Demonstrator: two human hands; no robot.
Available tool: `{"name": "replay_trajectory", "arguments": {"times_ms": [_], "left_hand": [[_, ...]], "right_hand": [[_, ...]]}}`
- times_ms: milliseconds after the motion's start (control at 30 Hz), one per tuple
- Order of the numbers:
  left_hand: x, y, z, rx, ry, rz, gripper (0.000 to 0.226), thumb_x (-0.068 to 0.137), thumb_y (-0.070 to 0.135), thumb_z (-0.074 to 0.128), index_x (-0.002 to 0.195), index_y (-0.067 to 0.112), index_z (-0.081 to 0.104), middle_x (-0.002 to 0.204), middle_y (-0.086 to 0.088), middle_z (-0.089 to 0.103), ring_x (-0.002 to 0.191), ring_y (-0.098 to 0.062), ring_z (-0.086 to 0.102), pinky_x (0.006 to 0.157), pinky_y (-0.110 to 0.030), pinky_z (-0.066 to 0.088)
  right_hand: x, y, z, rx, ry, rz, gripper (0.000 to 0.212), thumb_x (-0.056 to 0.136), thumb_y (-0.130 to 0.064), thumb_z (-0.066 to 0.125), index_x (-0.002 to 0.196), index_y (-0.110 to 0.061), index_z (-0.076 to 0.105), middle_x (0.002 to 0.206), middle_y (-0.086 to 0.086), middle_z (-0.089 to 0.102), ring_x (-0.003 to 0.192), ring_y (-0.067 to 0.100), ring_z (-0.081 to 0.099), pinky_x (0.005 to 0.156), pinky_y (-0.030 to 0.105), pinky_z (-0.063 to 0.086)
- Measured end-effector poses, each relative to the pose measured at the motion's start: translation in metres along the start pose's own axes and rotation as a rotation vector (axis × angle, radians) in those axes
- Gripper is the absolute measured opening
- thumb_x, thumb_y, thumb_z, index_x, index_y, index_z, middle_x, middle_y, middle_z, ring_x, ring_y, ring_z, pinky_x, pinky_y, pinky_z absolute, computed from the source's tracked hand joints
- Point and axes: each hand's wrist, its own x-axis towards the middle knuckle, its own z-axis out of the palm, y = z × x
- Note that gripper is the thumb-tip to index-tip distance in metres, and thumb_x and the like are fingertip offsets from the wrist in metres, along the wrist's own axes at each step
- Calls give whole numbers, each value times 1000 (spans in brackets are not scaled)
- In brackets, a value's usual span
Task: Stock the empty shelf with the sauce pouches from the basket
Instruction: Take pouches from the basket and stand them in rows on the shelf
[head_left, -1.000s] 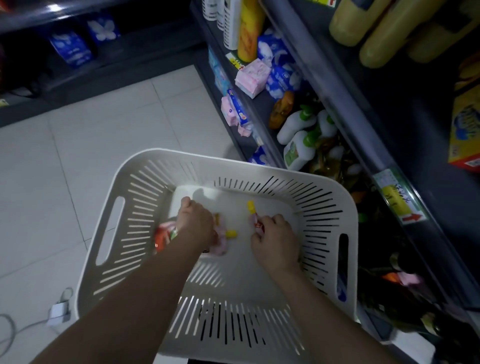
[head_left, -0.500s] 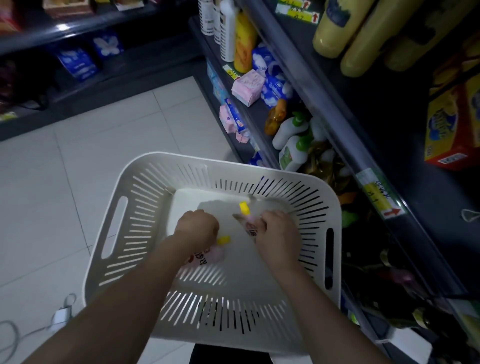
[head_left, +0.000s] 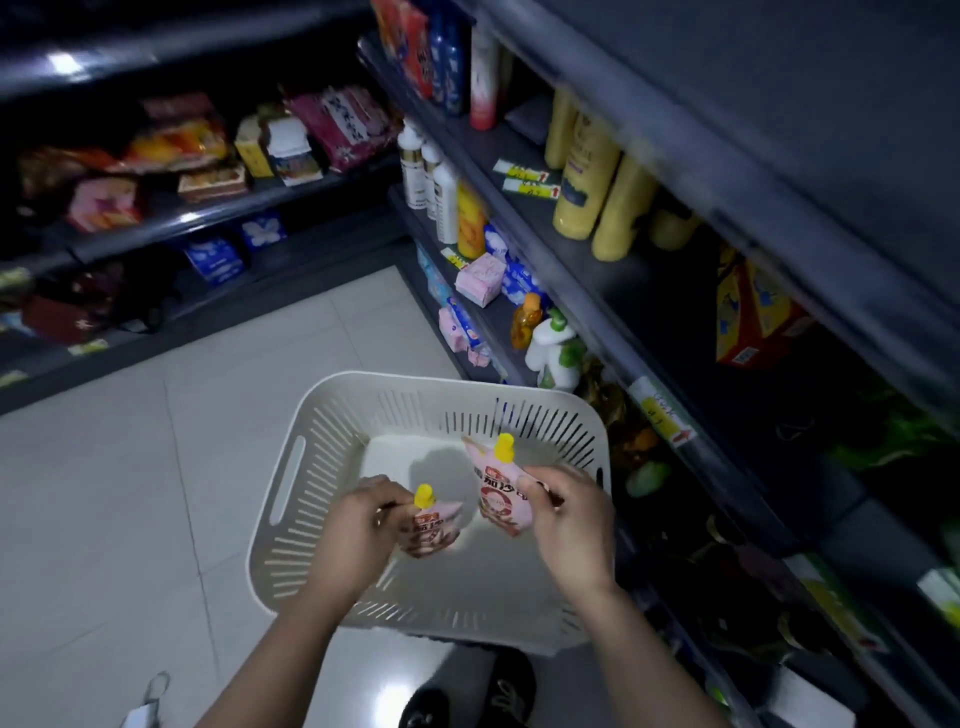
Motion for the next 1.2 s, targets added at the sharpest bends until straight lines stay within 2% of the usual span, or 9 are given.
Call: {"name": "replay_trajectory", "arguments": {"times_ms": [67, 167, 267, 400, 500, 633, 833, 1000, 1200], "left_hand": [[-9, 20, -11, -76, 86, 40, 34, 76, 6, 71, 65, 37, 63, 78, 11, 64, 72, -6, 60, 66, -24, 46], [-20, 52, -30, -174, 159, 122, 25, 78, -1, 71, 66, 21, 68, 76, 7, 63, 72, -11, 59, 63, -20, 44], [-31, 83, -52, -269, 179, 193, 23, 79, 0, 69, 67, 19, 68, 76, 5, 64, 72, -13, 59, 60, -19, 43], [-46, 122, -78, -370, 158, 312, 24, 80, 2, 69, 67, 21, 67, 79, 4, 65, 67, -13, 56, 61, -22, 43], [-59, 153, -94, -421, 97, 423, 12, 77, 15, 71, 67, 21, 67, 76, 6, 64, 64, -5, 54, 60, -16, 41], [-81, 190, -101, -529, 14, 516, 9, 72, 20, 65, 66, 26, 67, 69, 16, 64, 63, 3, 55, 60, -8, 39], [-115, 243, -90, -599, -123, 683, 14, 72, 25, 68, 69, 39, 68, 67, 15, 63, 62, 1, 53, 60, -14, 41], [-146, 291, -62, -630, -248, 754, 14, 74, 22, 67, 69, 35, 69, 63, 12, 63, 59, 1, 53, 61, -23, 43], [-201, 353, -16, -671, -382, 850, 8, 72, 20, 66, 69, 27, 68, 65, 9, 65, 59, 2, 54, 58, -11, 42]], "right_hand": [[-6, -14, -18, -1, 56, -43, 11, 81, -14, 65, 83, -18, 75, 81, -7, 68, 79, 15, 61, 68, 30, 48], [-20, -40, -45, 99, 178, -77, 7, 79, -20, 67, 77, -17, 74, 74, -11, 65, 74, 11, 59, 65, 35, 49], [-41, -67, -76, 159, 299, -133, 25, 78, -36, 62, 79, -15, 75, 74, -9, 65, 76, 15, 61, 67, 36, 51], [-74, -97, -116, 113, 447, -185, 8, 80, -15, 67, 82, -12, 75, 79, -8, 67, 80, 16, 63, 71, 42, 53], [-102, -120, -146, 66, 561, -233, 8, 80, -5, 71, 81, -13, 74, 77, -7, 66, 77, 14, 62, 70, 36, 52], [-145, -141, -189, 20, 655, -270, 5, 81, -7, 72, 79, -12, 74, 77, -6, 67, 76, 11, 63, 68, 31, 51], [-210, -149, -244, -22, 799, -231, 9, 80, -13, 66, 78, -12, 75, 79, -6, 68, 79, 11, 63, 71, 34, 51], [-264, -141, -286, 13, 889, -183, 16, 79, -1, 70, 76, -17, 74, 80, -7, 69, 79, 7, 63, 73, 22, 48], [-328, -113, -348, -73, 994, -162, 11, 77, -8, 70, 78, -19, 73, 78, -9, 68, 78, 6, 63, 72, 21, 48]]}}
